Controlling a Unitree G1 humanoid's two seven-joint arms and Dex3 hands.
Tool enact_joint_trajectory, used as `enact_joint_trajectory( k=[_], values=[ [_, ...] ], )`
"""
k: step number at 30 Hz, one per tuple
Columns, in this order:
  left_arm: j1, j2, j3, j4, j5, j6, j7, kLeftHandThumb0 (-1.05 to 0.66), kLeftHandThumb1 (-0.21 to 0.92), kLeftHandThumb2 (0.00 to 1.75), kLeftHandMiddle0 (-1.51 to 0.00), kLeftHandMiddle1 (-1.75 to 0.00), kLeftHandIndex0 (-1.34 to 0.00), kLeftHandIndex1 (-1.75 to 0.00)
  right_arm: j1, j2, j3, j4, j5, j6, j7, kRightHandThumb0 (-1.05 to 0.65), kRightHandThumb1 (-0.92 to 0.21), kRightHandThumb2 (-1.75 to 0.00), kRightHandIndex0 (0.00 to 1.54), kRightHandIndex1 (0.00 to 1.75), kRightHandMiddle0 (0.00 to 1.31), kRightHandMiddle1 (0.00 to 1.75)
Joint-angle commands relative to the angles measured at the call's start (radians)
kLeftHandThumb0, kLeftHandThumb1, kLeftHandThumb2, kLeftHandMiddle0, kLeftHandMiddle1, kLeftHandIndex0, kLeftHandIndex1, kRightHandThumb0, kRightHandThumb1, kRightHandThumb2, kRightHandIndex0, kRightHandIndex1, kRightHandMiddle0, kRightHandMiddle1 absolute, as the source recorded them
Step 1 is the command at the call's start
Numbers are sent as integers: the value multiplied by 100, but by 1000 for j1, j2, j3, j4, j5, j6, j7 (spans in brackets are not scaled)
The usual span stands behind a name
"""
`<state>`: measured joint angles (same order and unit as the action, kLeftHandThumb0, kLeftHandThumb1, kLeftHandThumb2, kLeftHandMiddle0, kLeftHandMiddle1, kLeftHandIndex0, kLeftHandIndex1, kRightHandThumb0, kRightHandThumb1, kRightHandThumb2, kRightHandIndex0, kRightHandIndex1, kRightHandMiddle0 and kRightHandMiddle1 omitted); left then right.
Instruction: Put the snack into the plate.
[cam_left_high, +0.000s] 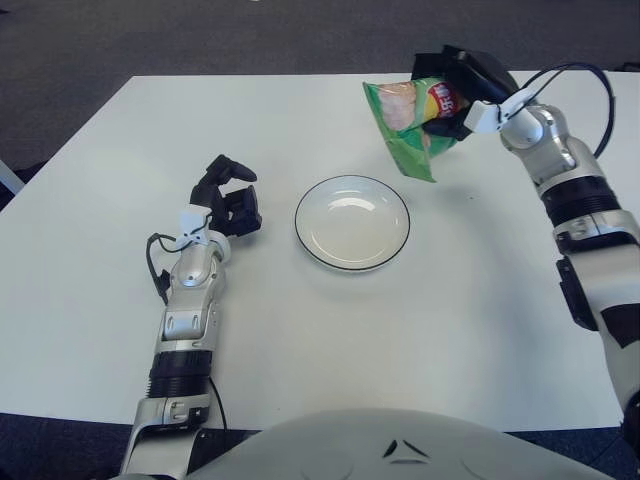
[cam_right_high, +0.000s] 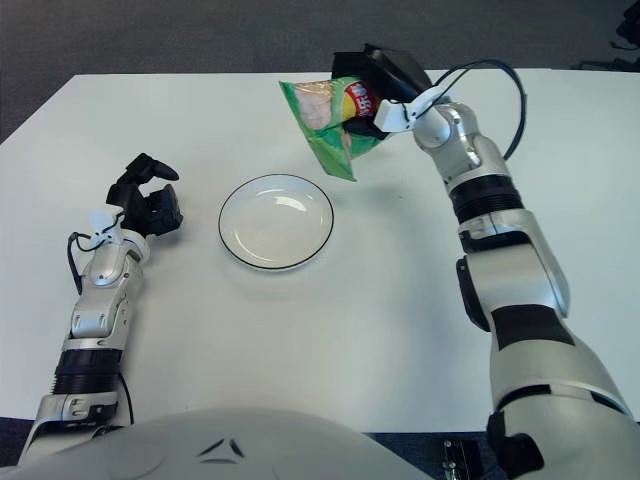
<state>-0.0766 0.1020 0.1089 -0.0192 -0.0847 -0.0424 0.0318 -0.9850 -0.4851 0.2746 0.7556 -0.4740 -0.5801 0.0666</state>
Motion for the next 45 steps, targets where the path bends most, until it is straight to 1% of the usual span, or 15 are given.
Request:
enact_joint_trajectory(
  k=[1, 3, 6, 8, 12, 15, 17, 21, 25, 30, 35, 39, 42, 45],
  values=[
    [71, -31, 1, 53, -10, 5, -8, -46, 38, 123, -123, -175, -56, -175, -15, 32, -20, -19, 35, -12, -2, 56, -10, -157, 78, 175, 103, 175],
    [70, -31, 1, 55, -12, 3, -9, -46, 38, 123, -124, -175, -56, -175, -12, 45, -25, -35, 44, -14, 4, 55, -11, -156, 78, 175, 102, 175],
    [69, -31, 0, 60, -12, -2, -10, -46, 38, 123, -124, -175, -56, -175, 28, 50, -32, -136, 55, 9, 24, 55, -12, -156, 77, 175, 101, 175],
    [68, -31, 0, 63, -11, -5, -10, -46, 38, 124, -124, -175, -56, -175, 45, 53, -35, -174, 53, 22, 30, 55, -12, -155, 77, 175, 101, 175],
    [66, -35, 2, 68, -8, -9, -4, -46, 38, 124, -124, -175, -56, -175, 57, 62, -22, -286, 24, 89, 63, 57, -9, -159, 80, 175, 105, 175],
    [63, -38, 2, 71, -6, -8, 3, -46, 38, 124, -124, -175, -56, -175, 54, 70, -15, -317, 24, 118, 92, 58, -8, -161, 81, 175, 106, 175],
    [60, -40, 2, 74, -4, -8, 7, -46, 38, 124, -125, -175, -56, -175, 53, 76, -14, -324, 37, 129, 115, 58, -7, -161, 82, 175, 107, 175],
    [55, -43, -1, 79, -2, -8, 13, -46, 38, 124, -126, -175, -56, -175, 58, 107, -12, -338, 102, 154, 197, 59, -5, -164, 83, 175, 109, 175],
    [51, -43, -2, 84, -3, -10, 13, -46, 38, 124, -126, -175, -56, -175, 87, 143, 3, -387, 156, 174, 269, 60, -4, -165, 84, 175, 110, 175],
    [46, -47, -2, 90, -3, -14, 16, -46, 37, 125, -127, -175, -57, -175, 107, 156, 11, -441, 209, 199, 358, 60, -3, -166, 85, 175, 110, 175],
    [47, -50, -2, 87, -5, -12, 18, -46, 37, 125, -127, -175, -57, -175, 121, 167, 14, -476, 238, 202, 422, 61, -2, -168, 86, 175, 110, 175],
    [46, -53, -4, 87, -4, -11, 20, -46, 37, 125, -127, -175, -57, -175, 126, 169, 11, -482, 247, 195, 445, 62, -2, -169, 87, 175, 110, 175],
    [48, -54, -4, 87, -5, -12, 21, -46, 37, 125, -127, -175, -57, -175, 137, 174, 17, -481, 272, 178, 477, 61, -2, -168, 87, 175, 109, 175],
    [49, -59, -3, 85, -3, -10, 30, -46, 37, 125, -127, -175, -57, -175, 158, 184, 23, -454, 309, 137, 508, 61, -2, -168, 86, 175, 108, 175]
  ],
)
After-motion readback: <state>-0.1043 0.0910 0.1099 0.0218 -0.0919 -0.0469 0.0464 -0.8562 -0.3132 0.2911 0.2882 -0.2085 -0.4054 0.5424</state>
